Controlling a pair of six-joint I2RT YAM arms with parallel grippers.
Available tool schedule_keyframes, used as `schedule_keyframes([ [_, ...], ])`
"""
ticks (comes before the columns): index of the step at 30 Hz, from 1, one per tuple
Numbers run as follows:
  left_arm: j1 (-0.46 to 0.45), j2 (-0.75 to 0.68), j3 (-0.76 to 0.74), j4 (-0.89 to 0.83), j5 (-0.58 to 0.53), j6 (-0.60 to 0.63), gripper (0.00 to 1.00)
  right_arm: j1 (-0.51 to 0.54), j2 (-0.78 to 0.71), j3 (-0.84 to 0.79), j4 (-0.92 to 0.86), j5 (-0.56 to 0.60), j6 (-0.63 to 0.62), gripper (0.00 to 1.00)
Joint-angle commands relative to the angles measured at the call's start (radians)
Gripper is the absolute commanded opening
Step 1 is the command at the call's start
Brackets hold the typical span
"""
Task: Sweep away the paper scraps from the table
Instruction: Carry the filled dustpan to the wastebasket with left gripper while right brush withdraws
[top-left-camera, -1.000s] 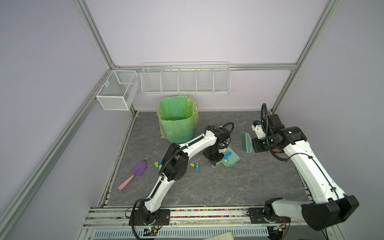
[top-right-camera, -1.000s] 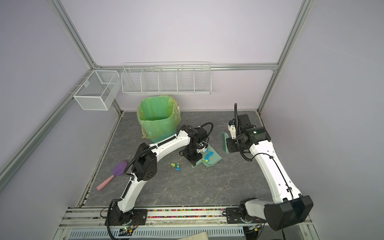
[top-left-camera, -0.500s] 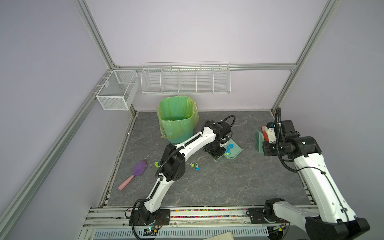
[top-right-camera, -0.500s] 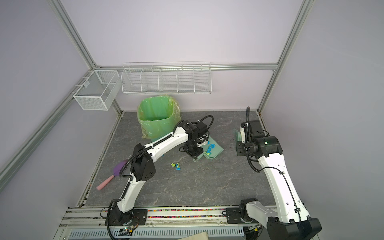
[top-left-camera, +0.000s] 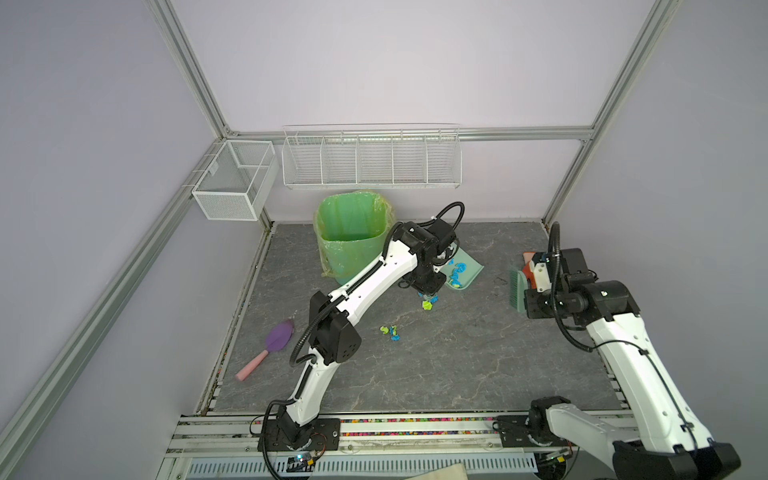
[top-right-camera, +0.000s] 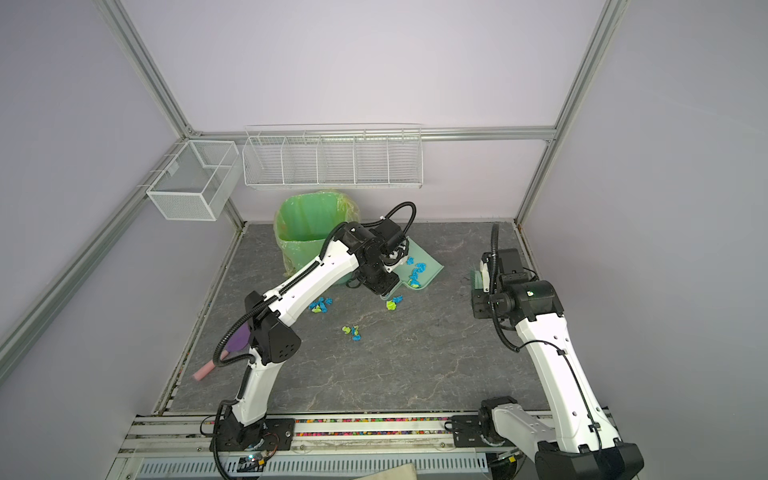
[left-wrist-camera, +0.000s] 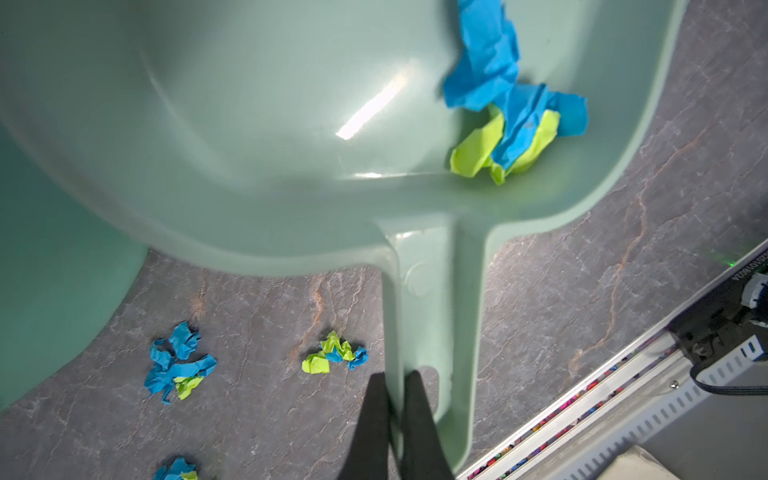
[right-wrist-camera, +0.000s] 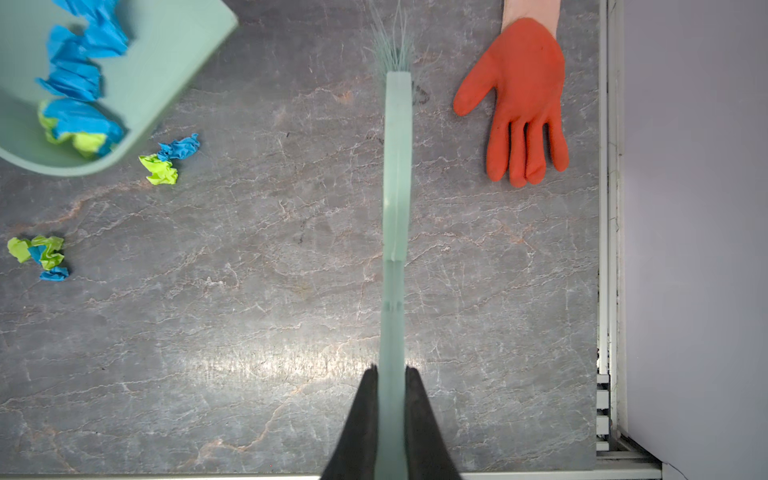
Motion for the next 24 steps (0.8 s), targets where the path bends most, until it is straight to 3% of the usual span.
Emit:
schedule_keyframes([
  [1, 0.003, -0.017, 0.071, -0.061, -0.042, -0.015, 0.00, -0.005, -0.009, -0.019, 0.043, -0.028, 0.014, 0.07],
  [17, 0.016, -0.109, 0.144, -0.046, -0.229, -0.041, 0.00, -0.008, 0.018, -0.068, 0.109, -0.083, 0.036, 0.07],
  [24, 0.048, -0.132, 0.145, -0.031, -0.224, -0.037, 0.00, -0.008, 0.028, -0.056, 0.107, -0.100, 0.038, 0.07],
])
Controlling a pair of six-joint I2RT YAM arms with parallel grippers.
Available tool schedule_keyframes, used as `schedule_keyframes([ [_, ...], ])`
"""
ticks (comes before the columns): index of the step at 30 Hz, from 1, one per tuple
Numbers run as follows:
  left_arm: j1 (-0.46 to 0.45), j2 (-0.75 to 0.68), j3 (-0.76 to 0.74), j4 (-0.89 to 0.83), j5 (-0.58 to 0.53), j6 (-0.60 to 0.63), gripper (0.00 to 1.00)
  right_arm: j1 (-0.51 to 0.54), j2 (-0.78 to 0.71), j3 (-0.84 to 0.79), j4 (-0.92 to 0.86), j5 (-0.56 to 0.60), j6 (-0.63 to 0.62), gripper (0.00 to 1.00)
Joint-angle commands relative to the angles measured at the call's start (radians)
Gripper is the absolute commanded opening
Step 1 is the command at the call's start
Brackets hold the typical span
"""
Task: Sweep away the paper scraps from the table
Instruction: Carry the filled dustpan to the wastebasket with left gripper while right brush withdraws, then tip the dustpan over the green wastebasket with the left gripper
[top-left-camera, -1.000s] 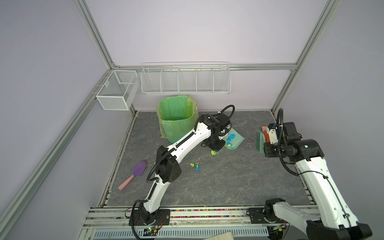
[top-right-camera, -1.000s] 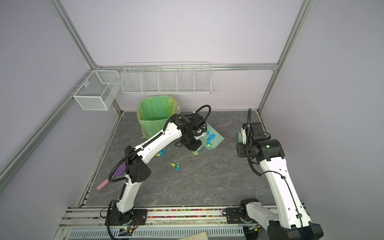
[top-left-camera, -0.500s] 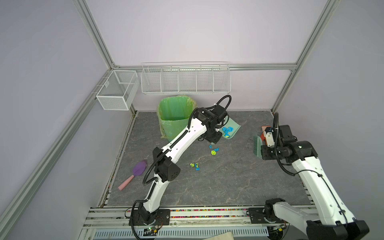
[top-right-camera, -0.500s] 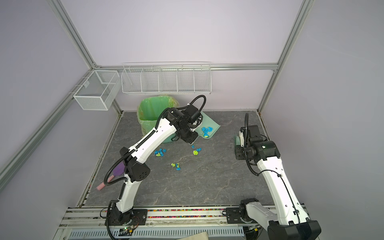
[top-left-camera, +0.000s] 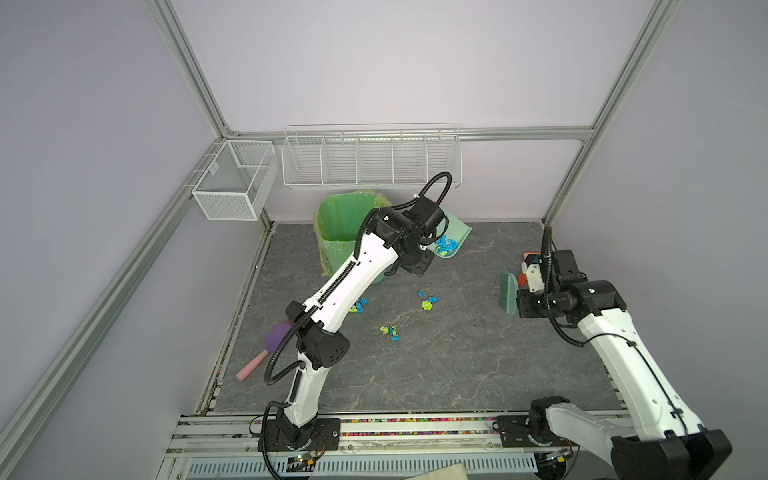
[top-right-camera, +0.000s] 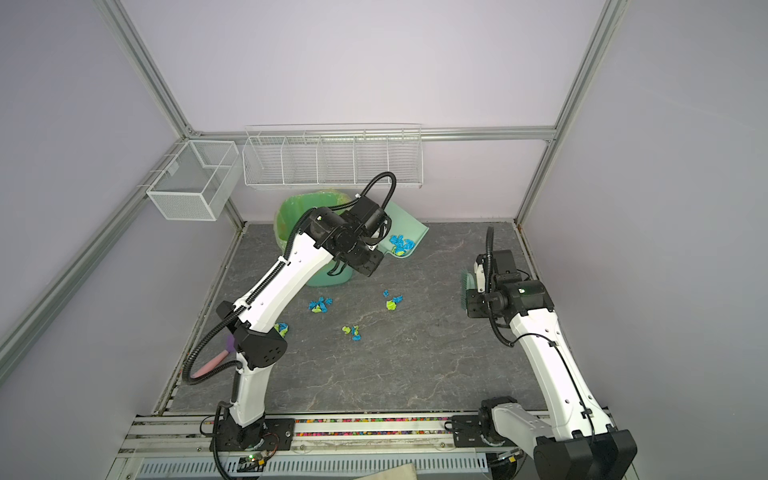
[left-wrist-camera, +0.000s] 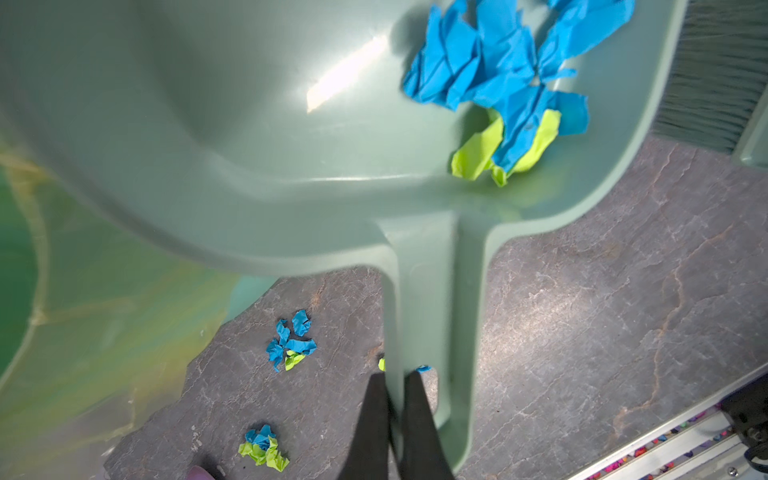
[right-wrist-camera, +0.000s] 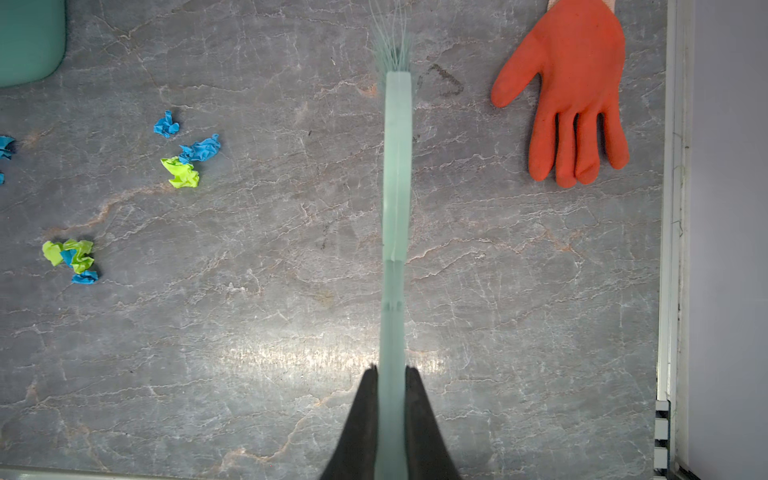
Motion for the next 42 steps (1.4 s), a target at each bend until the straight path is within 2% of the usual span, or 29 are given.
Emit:
schedule_keyframes([
  [1, 0.017, -0.018, 0.029, -0.011, -0.019, -0.010, 0.00, -0.004, -0.002, 0.001, 0.026, -0.023, 0.013, 0.07],
  [9, 0.062, -0.036, 0.050, -0.013, -0.041, -0.008, 0.00, -0.004, 0.006, -0.001, 0.036, -0.032, 0.010, 0.07],
  [16, 0.142, -0.097, 0.033, -0.012, -0.078, -0.009, 0.00, -0.004, -0.010, -0.016, 0.038, -0.048, 0.015, 0.07],
  [30, 0.258, -0.245, -0.179, 0.080, -0.176, -0.016, 0.00, -0.004, -0.008, -0.030, 0.053, -0.068, 0.017, 0.07],
  [36, 0.288, -0.268, -0.269, 0.106, -0.326, 0.002, 0.00, -0.002, -0.006, -0.032, 0.061, -0.074, 0.019, 0.07],
  [42, 0.293, -0.272, -0.372, 0.152, -0.601, 0.020, 0.00, -0.002, 0.019, -0.010, 0.077, -0.102, 0.020, 0.07],
])
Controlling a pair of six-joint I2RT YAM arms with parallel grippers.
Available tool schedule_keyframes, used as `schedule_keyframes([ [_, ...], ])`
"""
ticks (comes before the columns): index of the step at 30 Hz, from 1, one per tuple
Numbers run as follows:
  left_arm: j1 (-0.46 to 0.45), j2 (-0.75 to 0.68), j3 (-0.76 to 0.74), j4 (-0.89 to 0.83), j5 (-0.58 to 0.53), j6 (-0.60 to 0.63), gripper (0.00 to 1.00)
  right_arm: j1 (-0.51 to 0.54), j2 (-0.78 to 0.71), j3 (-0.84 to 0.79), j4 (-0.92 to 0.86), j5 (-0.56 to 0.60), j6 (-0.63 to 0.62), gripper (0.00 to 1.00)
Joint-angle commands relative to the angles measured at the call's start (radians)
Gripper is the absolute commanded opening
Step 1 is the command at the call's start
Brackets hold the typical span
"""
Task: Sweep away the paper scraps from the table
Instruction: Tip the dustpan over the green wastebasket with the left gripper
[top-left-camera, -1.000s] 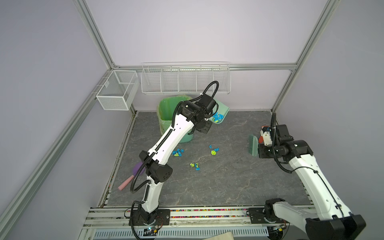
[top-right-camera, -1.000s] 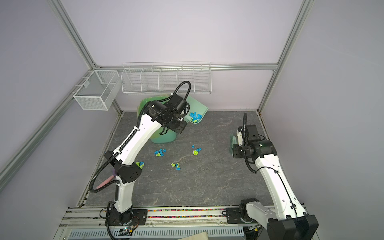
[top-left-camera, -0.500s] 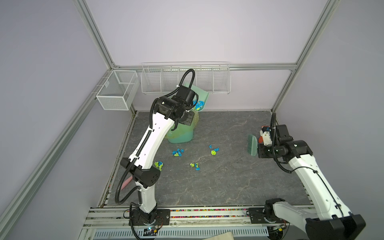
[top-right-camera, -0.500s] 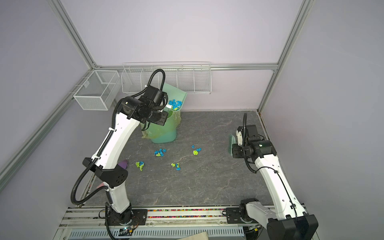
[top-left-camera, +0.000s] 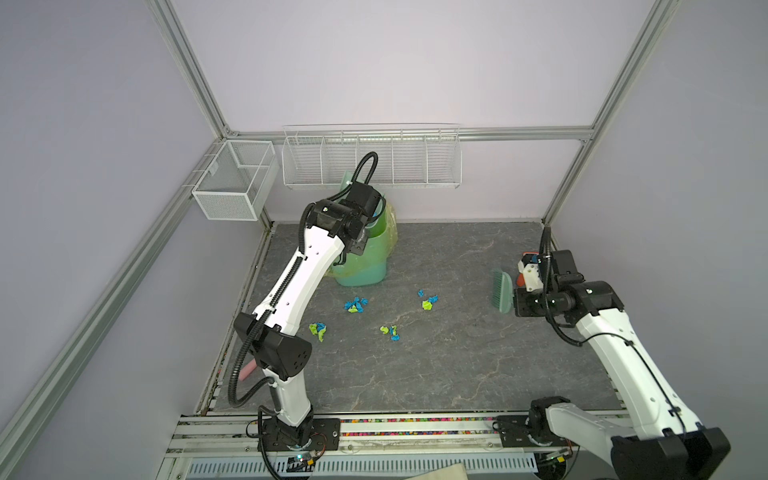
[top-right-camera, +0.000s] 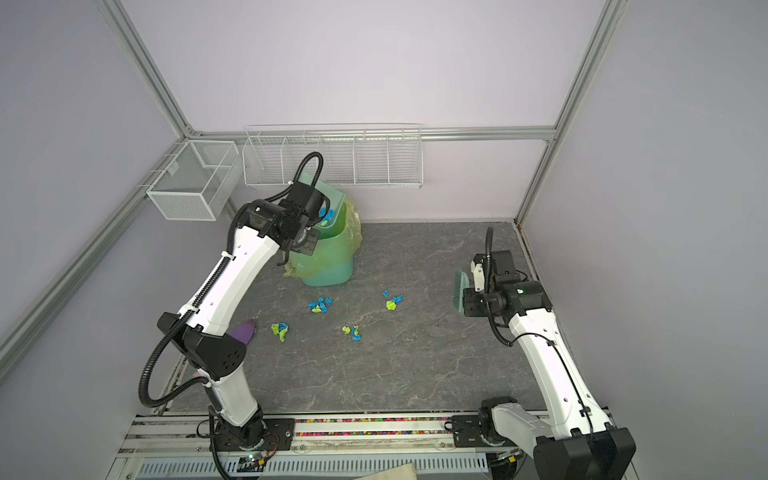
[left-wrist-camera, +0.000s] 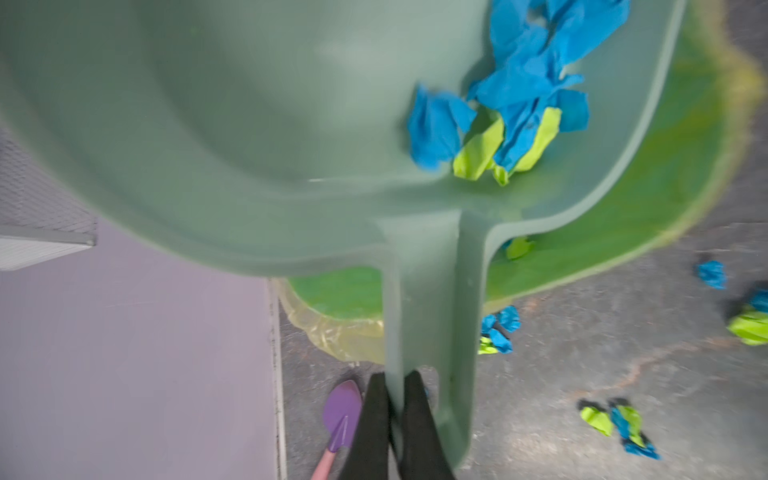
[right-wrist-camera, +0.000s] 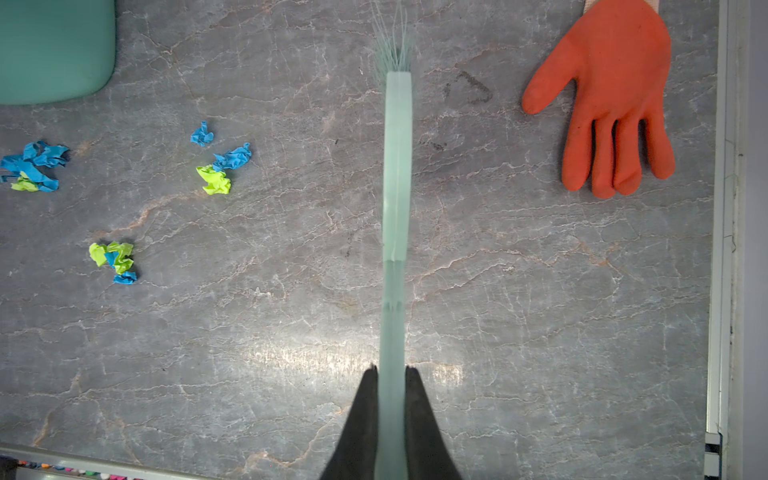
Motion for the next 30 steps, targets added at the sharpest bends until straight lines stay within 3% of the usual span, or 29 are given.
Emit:
schedule_keyframes([
  [1, 0.007, -0.029, -0.029, 0.031, -0.227, 0.012, 0.00, 0.000, 0.015, 0.014, 0.031, -0.033, 0.010, 0.07],
  [8, 0.005, -0.028, -0.080, 0.084, -0.491, 0.079, 0.00, 0.002, -0.006, -0.005, 0.036, -0.037, 0.005, 0.07],
  [17, -0.054, -0.052, -0.254, 0.288, -0.762, 0.253, 0.00, 0.002, 0.001, -0.001, 0.049, -0.046, 0.001, 0.07],
  [21, -0.079, -0.078, -0.324, 0.365, -0.770, 0.341, 0.00, 0.003, 0.001, -0.006, 0.052, -0.059, 0.005, 0.07],
  [25, -0.119, -0.085, -0.437, 0.511, -0.857, 0.468, 0.00, 0.008, -0.007, -0.019, 0.051, -0.069, 0.020, 0.07],
  [30, -0.118, -0.098, -0.477, 0.583, -0.861, 0.524, 0.00, 0.013, -0.010, -0.028, 0.092, -0.066, 0.030, 0.07],
])
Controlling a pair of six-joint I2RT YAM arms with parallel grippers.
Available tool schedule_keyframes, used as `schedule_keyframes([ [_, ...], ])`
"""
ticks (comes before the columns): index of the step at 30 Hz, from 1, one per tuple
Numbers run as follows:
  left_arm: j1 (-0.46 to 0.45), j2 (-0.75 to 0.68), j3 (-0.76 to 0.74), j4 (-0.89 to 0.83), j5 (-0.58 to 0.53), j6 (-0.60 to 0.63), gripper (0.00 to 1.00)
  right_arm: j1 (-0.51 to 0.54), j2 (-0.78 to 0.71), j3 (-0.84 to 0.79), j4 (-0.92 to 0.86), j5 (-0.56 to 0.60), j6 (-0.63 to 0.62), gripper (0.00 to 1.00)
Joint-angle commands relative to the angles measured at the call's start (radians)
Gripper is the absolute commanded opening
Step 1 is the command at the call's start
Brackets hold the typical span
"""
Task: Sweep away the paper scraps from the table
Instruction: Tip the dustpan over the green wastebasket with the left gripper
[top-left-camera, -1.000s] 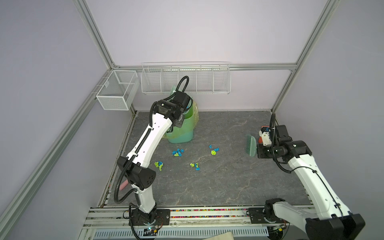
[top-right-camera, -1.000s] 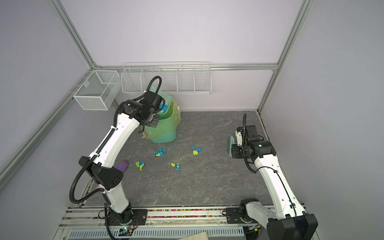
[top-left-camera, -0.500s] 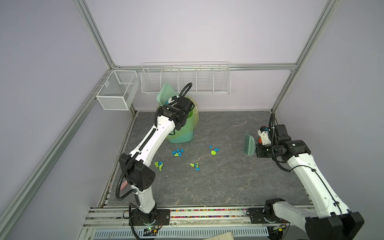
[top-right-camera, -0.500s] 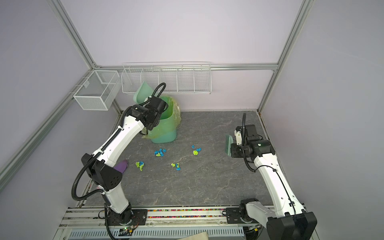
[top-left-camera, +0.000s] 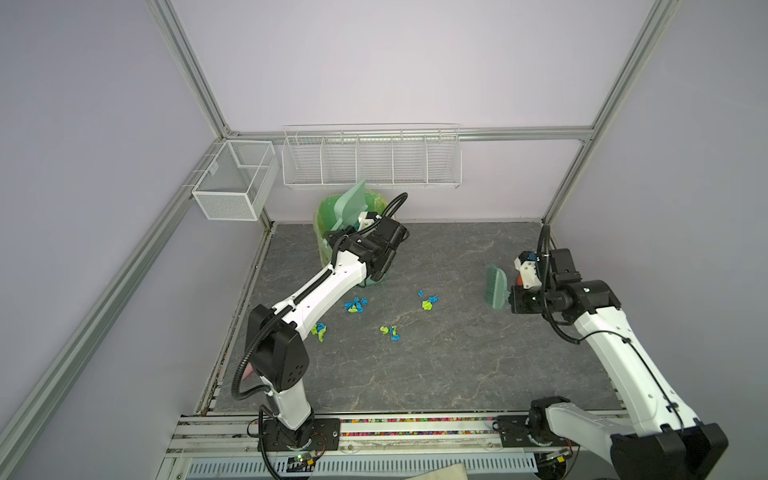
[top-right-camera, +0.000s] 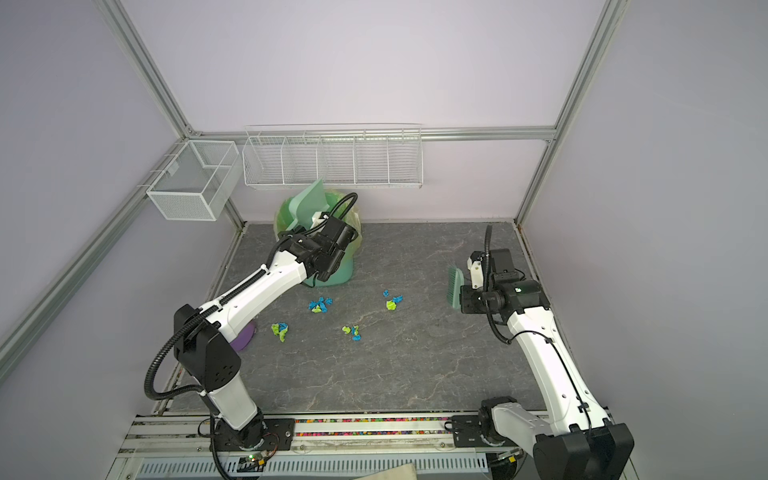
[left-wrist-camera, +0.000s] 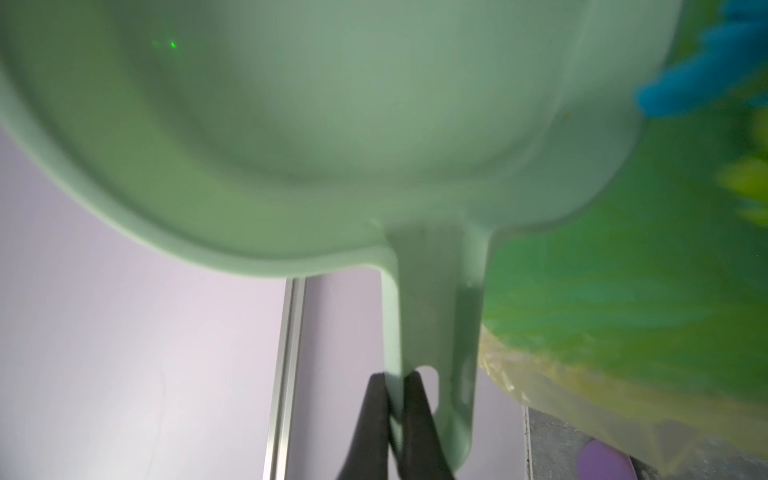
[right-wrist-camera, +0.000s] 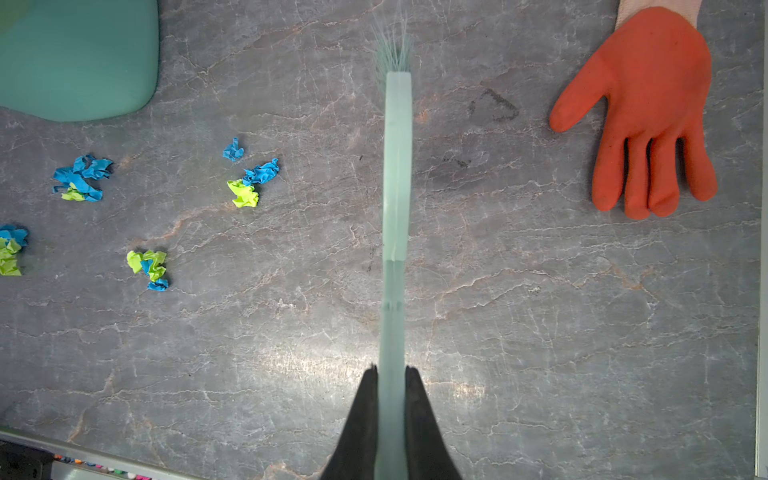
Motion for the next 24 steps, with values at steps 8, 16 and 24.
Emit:
schedule_keyframes([
  [8, 0.004, -0.025, -0.006, 0.086, -0.048, 0.054, 0.00, 0.006, -0.009, -0.019, 0.039, -0.005, 0.006, 0.07],
  [16, 0.004, -0.033, 0.041, 0.010, -0.002, -0.021, 0.00, 0.009, -0.026, -0.035, 0.040, -0.015, 0.015, 0.07],
  [24, -0.010, -0.020, 0.371, -0.416, 0.220, -0.328, 0.00, 0.010, 0.000, -0.022, 0.038, -0.029, 0.017, 0.07],
])
